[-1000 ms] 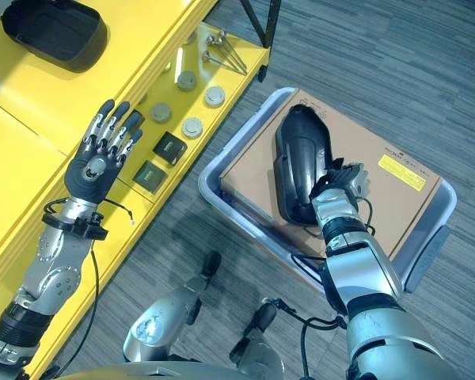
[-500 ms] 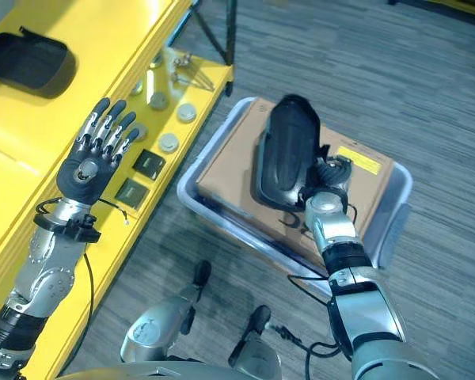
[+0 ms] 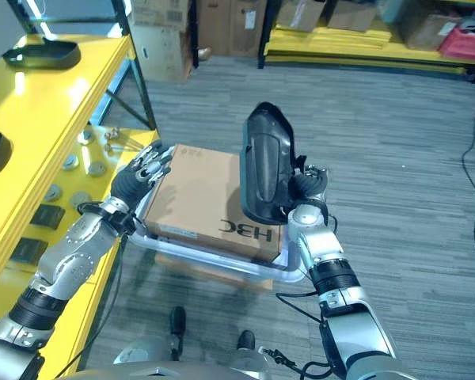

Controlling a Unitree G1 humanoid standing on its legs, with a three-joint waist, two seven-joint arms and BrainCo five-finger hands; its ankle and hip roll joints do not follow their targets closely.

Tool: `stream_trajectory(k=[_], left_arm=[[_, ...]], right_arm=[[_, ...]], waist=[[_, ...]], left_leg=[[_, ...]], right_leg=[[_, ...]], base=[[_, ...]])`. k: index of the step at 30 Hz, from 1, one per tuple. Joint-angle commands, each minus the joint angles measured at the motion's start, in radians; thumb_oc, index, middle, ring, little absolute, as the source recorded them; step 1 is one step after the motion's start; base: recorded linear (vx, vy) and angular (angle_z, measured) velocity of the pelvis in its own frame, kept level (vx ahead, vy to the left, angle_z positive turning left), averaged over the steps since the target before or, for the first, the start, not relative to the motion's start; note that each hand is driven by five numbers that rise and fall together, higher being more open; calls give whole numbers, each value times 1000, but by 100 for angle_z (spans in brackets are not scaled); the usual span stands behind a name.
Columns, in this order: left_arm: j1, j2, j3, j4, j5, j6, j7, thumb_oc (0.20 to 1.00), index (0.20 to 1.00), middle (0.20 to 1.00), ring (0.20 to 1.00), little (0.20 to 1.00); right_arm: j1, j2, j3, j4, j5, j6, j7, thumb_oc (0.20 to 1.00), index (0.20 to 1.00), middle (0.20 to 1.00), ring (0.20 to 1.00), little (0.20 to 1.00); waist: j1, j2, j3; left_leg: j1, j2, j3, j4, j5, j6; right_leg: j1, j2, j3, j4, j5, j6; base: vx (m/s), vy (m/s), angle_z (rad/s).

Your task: Move parts from the plastic box to the shelf.

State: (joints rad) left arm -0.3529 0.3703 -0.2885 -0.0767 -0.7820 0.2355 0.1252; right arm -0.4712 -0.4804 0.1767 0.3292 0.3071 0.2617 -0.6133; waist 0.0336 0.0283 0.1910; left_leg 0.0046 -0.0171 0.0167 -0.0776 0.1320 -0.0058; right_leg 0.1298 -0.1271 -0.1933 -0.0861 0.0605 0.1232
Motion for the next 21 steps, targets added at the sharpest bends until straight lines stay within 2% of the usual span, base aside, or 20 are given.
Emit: stream_trajectory(k=[1,3,5,9,21], left_arm=[[-51,-53,-60,132,-10,55,77,1000,1000,1000,1000,1000],[-85,-72,-78,205,-1,65,77,1000,1000,1000,1000,1000],[-123,-98,-102,268,6,115,72,1000,1000,1000,1000,1000],[-165,-135,-150,336,-18,152,68,1000,1000,1000,1000,1000],[-216,-205,-246,352,-33,110,31,1000,1000,1000,1000,1000]], right_arm=[[-24,-22,34,-69,-20,-68,27,200,200,200,200,200],[-35,-14,50,-64,-23,-70,43,200,200,200,200,200],[-56,-2,82,-49,-23,-71,63,200,200,200,200,200],[-88,20,122,-22,-4,-75,64,200,200,200,200,200],[-160,95,234,65,-9,-73,112,200,200,200,200,200]], waist=[[22,1,-120],[10,-1,-130],[-1,-2,-139],[-12,-4,-149],[-8,-4,-160]], left_leg=[[32,14,1,-10,-58,1],[36,16,7,-10,-61,-1],[42,17,15,-10,-65,-2],[47,19,24,-10,-69,-2],[56,17,21,-10,-78,1]], right_leg=[[-53,27,-10,-1,34,-11],[-54,30,-5,-1,33,-9],[-54,32,1,-1,33,-8],[-53,33,6,-1,31,-7],[-47,35,5,-1,27,-9]], base=[[51,-57,-29],[42,-50,-15],[39,-34,-5],[32,-23,-6],[13,-3,-1]])
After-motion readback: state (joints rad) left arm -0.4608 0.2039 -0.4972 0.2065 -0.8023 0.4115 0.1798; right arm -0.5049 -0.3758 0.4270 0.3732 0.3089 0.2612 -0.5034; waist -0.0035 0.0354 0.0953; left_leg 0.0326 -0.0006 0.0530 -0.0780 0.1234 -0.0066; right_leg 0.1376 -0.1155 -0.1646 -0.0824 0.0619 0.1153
